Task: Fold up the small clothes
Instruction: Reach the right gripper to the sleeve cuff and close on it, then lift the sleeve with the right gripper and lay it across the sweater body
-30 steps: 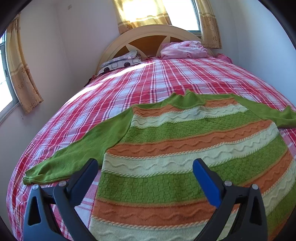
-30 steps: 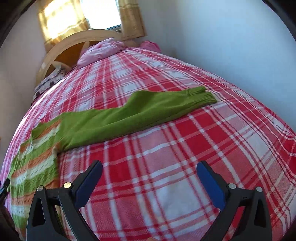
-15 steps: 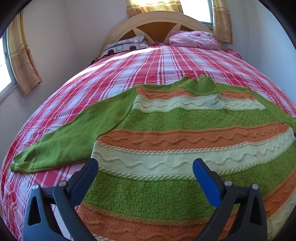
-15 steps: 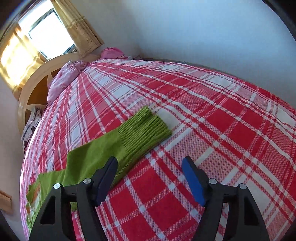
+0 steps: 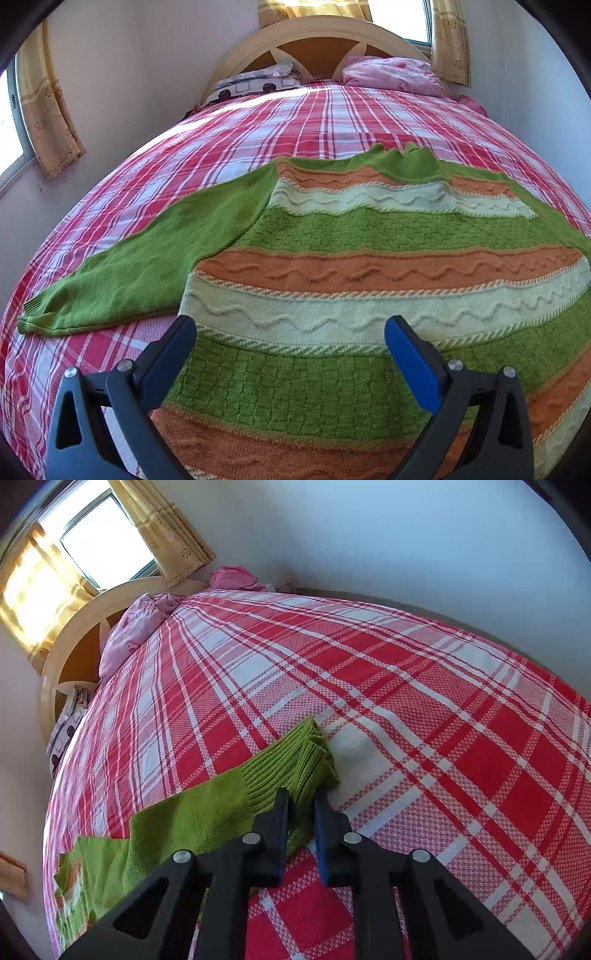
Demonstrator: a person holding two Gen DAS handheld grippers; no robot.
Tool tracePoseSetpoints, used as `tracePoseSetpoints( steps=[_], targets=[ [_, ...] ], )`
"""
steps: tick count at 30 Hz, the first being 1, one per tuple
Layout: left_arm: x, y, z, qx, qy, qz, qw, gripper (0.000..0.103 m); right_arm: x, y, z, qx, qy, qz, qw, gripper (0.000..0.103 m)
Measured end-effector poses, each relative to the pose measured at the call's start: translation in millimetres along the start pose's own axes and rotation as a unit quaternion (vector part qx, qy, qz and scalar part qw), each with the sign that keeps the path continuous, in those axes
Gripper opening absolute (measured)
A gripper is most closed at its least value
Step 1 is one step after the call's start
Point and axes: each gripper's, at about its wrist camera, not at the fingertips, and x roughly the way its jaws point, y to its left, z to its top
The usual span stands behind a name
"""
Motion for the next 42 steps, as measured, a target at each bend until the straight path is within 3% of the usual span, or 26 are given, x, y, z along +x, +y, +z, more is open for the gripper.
tracePoseSetpoints(
  steps=[7, 14, 26, 42],
  targets=[
    [-9, 10, 1, -0.010, -0.001, -0.019, 0.9998, 0.103, -37, 36, 3, -0.046, -0.040, 0.015, 0.998, 0.008],
    [-25, 32, 6, -0.039, -0.020, -0.032, 0.9985, 0.103, -90, 112, 12, -0.122, -0.087, 0.049, 0.988, 0.008],
    [-28, 69, -2, -0.073, -0.028, -0.028, 0.9966, 0.103, -154, 264, -13, -0.241, -0.129, 0.126, 0.953, 0.008],
    [-28, 105, -17, -0.101, -0.034, -0.037, 0.9936, 0.103, -181, 421, -89, -0.348, -0.130, 0.203, 0.906, 0.008]
  ],
)
